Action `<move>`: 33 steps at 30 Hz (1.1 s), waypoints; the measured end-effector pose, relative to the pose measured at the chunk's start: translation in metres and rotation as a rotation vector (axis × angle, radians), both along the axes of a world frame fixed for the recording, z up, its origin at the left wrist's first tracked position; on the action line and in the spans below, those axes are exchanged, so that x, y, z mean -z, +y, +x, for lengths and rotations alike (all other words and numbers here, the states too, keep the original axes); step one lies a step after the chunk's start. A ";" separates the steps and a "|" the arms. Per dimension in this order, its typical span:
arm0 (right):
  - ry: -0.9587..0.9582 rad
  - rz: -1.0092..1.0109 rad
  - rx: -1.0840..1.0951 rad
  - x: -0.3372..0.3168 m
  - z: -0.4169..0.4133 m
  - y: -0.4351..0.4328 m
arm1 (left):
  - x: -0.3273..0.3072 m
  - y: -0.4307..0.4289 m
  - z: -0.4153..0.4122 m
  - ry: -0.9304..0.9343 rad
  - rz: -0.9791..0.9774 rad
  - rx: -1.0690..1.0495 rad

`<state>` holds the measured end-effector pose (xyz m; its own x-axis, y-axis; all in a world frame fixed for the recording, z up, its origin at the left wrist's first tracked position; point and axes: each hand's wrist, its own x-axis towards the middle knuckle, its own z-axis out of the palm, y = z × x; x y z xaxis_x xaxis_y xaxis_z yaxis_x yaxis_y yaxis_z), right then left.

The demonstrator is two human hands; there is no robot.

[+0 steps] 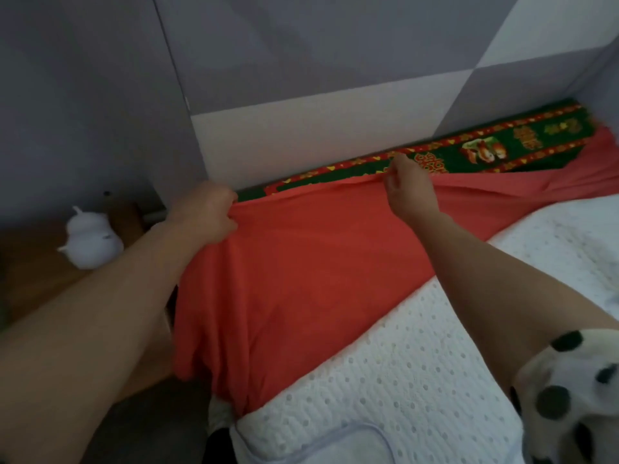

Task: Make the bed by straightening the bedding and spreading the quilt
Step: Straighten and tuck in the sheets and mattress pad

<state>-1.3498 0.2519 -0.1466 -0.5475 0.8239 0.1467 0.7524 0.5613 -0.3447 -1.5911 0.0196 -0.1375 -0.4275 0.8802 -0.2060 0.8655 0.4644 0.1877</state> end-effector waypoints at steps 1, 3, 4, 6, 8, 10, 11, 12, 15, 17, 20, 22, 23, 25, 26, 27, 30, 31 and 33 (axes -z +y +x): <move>0.000 0.004 -0.017 0.002 -0.010 0.001 | 0.002 -0.001 -0.007 0.028 -0.023 -0.024; -0.019 -0.009 -0.035 0.006 -0.027 0.003 | 0.011 -0.004 -0.024 0.055 -0.055 -0.069; -0.033 -0.022 -0.039 0.009 -0.034 0.005 | 0.016 -0.006 -0.032 0.055 -0.059 -0.086; -0.064 -0.035 -0.041 0.017 -0.046 0.011 | 0.028 -0.008 -0.048 0.052 -0.035 -0.112; -0.070 -0.036 -0.048 0.025 -0.058 0.017 | 0.038 -0.009 -0.060 0.065 -0.009 -0.131; -0.078 -0.029 -0.065 0.032 -0.069 0.019 | 0.048 -0.010 -0.068 0.061 0.015 -0.143; -0.084 -0.028 -0.071 0.037 -0.077 0.019 | 0.053 -0.010 -0.073 0.057 0.024 -0.153; -0.089 -0.034 -0.074 0.040 -0.083 0.019 | 0.058 -0.010 -0.077 0.050 0.033 -0.160; -0.111 -0.072 -0.103 0.051 -0.100 0.016 | 0.068 -0.011 -0.086 -0.024 0.043 -0.191; -0.145 -0.100 -0.146 0.060 -0.112 0.009 | 0.074 -0.013 -0.091 -0.127 0.028 -0.215; -0.217 -0.161 -0.188 0.066 -0.126 -0.008 | 0.080 -0.014 -0.093 -0.330 0.072 -0.252; -0.248 -0.213 -0.241 0.069 -0.135 -0.019 | 0.081 -0.014 -0.089 -0.518 0.144 -0.308; -0.272 -0.235 -0.278 0.072 -0.140 -0.024 | 0.081 -0.016 -0.088 -0.594 0.174 -0.328; -0.333 -0.266 -0.362 0.073 -0.151 -0.036 | 0.079 -0.021 -0.084 -0.715 0.180 -0.319; -0.353 -0.272 -0.384 0.073 -0.156 -0.043 | 0.077 -0.024 -0.084 -0.781 0.148 -0.288; -0.349 -0.264 -0.404 0.074 -0.160 -0.047 | 0.075 -0.028 -0.084 -0.853 0.088 -0.243; -0.262 -0.172 -0.361 0.069 -0.166 -0.055 | 0.072 -0.045 -0.088 -0.858 -0.246 -0.095; -0.227 -0.119 -0.343 0.067 -0.167 -0.055 | 0.074 -0.051 -0.090 -0.806 -0.363 -0.070; -0.200 -0.052 -0.302 0.061 -0.168 -0.053 | 0.080 -0.061 -0.095 -0.666 -0.464 -0.032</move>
